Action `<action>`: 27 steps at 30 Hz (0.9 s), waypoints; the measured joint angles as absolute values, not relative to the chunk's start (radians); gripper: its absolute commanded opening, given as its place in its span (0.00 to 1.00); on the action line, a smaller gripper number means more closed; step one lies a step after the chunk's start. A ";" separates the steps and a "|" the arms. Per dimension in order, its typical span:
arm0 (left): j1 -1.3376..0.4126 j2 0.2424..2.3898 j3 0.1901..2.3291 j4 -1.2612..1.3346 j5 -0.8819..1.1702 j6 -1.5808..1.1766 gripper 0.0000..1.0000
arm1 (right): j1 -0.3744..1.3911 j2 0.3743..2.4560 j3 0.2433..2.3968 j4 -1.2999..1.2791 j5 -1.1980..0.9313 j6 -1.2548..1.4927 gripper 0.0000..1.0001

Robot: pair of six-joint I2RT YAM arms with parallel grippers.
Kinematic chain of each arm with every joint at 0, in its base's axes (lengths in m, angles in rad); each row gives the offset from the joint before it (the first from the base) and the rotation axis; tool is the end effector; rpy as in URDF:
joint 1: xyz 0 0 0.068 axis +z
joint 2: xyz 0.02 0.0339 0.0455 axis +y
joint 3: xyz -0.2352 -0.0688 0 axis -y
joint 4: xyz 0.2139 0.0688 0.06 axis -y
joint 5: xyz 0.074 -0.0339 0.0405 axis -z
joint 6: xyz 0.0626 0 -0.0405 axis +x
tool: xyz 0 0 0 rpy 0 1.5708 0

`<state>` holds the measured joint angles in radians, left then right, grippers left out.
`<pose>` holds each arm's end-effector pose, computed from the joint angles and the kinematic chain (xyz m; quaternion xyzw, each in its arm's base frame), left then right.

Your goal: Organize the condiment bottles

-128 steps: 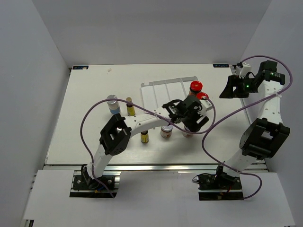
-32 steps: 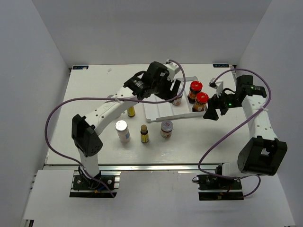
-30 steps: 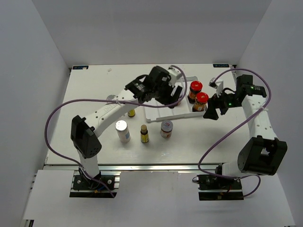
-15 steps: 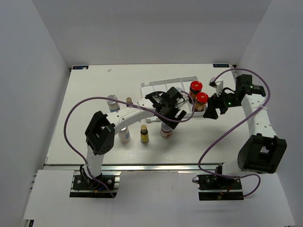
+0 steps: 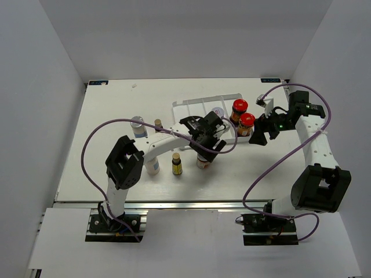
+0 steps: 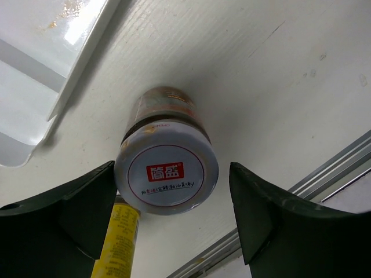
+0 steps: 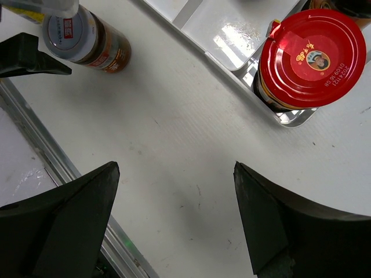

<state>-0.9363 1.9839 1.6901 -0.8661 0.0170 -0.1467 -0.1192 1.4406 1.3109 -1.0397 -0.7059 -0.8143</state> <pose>0.2310 -0.3156 0.1992 0.3781 0.9030 -0.1123 0.1705 0.2599 0.0098 0.2666 -0.3780 0.8411 0.2183 0.3195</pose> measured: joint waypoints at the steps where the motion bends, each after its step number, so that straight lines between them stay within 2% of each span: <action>1: -0.938 1.987 1.686 -0.862 0.017 -0.147 0.83 | -0.119 1.441 1.311 -1.039 -0.706 -0.814 0.85; 4: -0.939 1.999 1.676 -0.860 0.015 -0.147 0.79 | -0.119 1.441 1.311 -1.037 -0.706 -0.812 0.85; 7: -0.939 2.018 1.676 -0.851 0.011 -0.148 0.66 | -0.119 1.441 1.311 -1.037 -0.705 -0.811 0.85; 8: -0.939 2.020 1.677 -0.848 0.004 -0.146 0.54 | -0.119 1.441 1.311 -1.037 -0.704 -0.811 0.85; 10: -0.939 2.020 1.678 -0.845 0.004 -0.143 0.37 | -0.119 1.441 1.311 -1.037 -0.701 -0.811 0.85; 11: -0.939 2.021 1.679 -0.845 0.003 -0.143 0.26 | -0.119 1.441 1.311 -1.037 -0.698 -0.811 0.85; 17: -0.939 2.026 1.717 -0.884 -0.005 -0.143 0.02 | -0.119 1.441 1.311 -1.037 -0.690 -0.809 0.85; 27: -0.933 2.026 1.913 -0.910 -0.023 -0.144 0.00 | -0.119 1.441 1.311 -1.036 -0.686 -0.800 0.85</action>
<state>-0.9325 2.0262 1.9129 -0.9100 -0.0231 -0.1436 -0.1192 1.4406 1.3109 -1.0359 -0.6865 -0.7998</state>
